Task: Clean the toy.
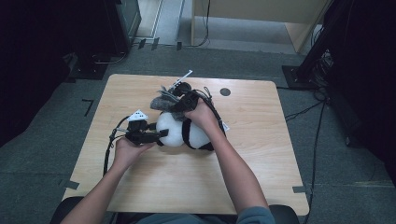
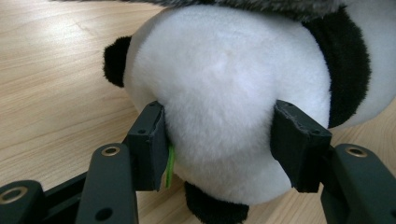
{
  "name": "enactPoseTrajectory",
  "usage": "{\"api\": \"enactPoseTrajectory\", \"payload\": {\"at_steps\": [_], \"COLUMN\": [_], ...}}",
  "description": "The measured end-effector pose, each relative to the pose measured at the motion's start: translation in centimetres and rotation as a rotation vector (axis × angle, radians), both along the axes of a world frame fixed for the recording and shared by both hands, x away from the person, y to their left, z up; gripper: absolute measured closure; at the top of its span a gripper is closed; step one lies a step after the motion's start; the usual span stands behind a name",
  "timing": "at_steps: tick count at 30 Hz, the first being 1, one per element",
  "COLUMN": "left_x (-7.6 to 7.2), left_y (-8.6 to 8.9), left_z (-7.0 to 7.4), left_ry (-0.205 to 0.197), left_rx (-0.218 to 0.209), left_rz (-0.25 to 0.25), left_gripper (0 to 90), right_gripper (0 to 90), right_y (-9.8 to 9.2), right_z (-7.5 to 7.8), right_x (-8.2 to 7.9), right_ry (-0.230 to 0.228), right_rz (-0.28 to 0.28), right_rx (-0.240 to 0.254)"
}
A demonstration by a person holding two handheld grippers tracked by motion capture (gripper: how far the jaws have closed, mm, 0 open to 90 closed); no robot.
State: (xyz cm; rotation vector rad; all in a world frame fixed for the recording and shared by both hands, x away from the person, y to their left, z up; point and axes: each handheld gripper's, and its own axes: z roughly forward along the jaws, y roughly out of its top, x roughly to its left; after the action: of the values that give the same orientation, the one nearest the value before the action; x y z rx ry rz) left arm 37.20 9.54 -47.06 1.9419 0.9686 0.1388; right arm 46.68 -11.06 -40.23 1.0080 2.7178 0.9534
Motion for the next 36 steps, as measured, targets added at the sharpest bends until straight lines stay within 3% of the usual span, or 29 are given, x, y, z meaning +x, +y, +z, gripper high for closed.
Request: {"api": "enactPoseTrajectory", "payload": {"at_steps": [6,8,13,19,24,26,32,34,36], "left_x": [0.0,0.0,0.0,-0.1,0.0,-0.1,-0.1,-0.1,-0.1], "left_y": [0.0,0.0,0.0,0.0,0.0,0.0,0.1,0.1,0.1], "left_z": [0.0,0.0,-0.1,-0.1,-0.1,-0.1,-0.2,-0.1,-0.2], "left_ry": [-0.001,-0.006,-0.005,-0.011,-0.014,-0.014,-0.017,-0.018,-0.017], "left_rx": [-0.010,-0.013,-0.021,-0.021,-0.025,-0.023,-0.020,-0.019,-0.016], "left_rz": [-0.003,-0.005,-0.003,-0.005,-0.004,-0.004,0.001,0.000,-0.001], "left_gripper": [41.4,41.5,41.5,41.5,41.5,41.5,41.9,42.2,42.6], "right_gripper": [62.7,62.8,63.2,63.1,63.2,64.1,66.0,66.7,67.9], "right_y": [-2.8,-3.8,-6.0,-8.7,-10.5,-11.2,-13.4,-13.9,-14.4], "right_z": [-0.8,-1.0,-1.0,-1.2,-1.9,-2.3,-3.7,-4.1,-4.0], "right_x": [1.2,1.5,1.9,2.1,2.4,2.4,2.2,2.2,1.8], "right_ry": [0.019,0.037,0.027,0.047,0.086,0.082,0.147,0.154,0.134], "right_rz": [-0.073,-0.096,-0.141,-0.202,-0.244,-0.259,-0.306,-0.309,-0.311], "right_rx": [-0.061,-0.044,-0.026,0.004,0.028,0.035,0.011,-0.023,-0.025]}}
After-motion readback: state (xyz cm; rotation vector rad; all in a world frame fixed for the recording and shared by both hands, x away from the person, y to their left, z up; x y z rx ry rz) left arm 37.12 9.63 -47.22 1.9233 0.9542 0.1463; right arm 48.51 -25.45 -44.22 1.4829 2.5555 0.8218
